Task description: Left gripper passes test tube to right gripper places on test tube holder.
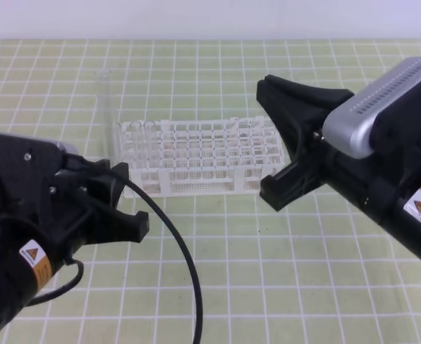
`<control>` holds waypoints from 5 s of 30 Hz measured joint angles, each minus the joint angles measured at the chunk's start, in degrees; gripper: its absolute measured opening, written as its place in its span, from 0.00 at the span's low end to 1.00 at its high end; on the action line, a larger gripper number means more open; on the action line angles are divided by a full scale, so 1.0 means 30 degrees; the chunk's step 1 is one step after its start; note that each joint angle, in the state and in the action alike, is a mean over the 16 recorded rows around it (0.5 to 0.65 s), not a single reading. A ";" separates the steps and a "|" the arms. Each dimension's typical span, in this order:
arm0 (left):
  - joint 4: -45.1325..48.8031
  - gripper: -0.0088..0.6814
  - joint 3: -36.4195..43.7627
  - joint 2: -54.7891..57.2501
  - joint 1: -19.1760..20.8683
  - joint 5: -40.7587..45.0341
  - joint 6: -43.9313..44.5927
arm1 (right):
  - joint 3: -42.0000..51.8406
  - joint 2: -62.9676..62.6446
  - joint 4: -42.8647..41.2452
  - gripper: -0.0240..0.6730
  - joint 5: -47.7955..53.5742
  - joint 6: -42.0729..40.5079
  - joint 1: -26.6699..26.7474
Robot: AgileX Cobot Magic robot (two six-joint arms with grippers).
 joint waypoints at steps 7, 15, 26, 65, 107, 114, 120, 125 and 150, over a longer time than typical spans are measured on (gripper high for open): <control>0.0000 0.07 0.0002 0.0009 0.0000 -0.0018 -0.0007 | -0.0074 0.0035 -0.0403 0.01 -0.0534 0.0396 0.0895; 0.0174 0.04 0.0139 -0.0008 0.0006 0.0012 0.0206 | -0.1347 0.0597 -0.0562 0.07 0.0722 0.1135 0.1353; 0.0066 0.07 0.0524 0.0005 0.0002 -0.0409 0.0503 | -0.3067 0.2074 -0.0570 0.34 0.2848 0.2163 0.1371; 0.0176 0.05 0.1119 -0.0806 -0.0019 0.0684 0.0428 | -0.5309 0.5414 -0.4088 0.73 0.1903 0.9119 0.2056; -0.0015 0.09 0.3806 -0.6526 -0.0019 -0.1953 0.1749 | -0.5309 0.5414 -1.1814 0.72 -0.0529 1.5318 0.3735; 0.0042 0.07 0.3347 -0.6524 -0.0019 -0.2855 0.2258 | -0.5309 0.5414 -1.1837 0.72 -0.0558 1.5471 0.3732; 0.0197 0.05 0.3210 -0.6516 -0.0019 -0.3354 0.2363 | -0.5309 0.5414 -1.1853 0.72 -0.0600 1.5503 0.3732; 0.0247 0.05 0.3211 -0.6514 -0.0019 -0.3643 0.2362 | -0.5309 0.5414 -1.1853 0.72 -0.0623 1.5530 0.3732; 0.0188 0.06 0.3212 -0.6516 -0.0019 -0.3834 0.2286 | -0.5309 0.5414 -1.1853 0.72 -0.0625 1.5553 0.3732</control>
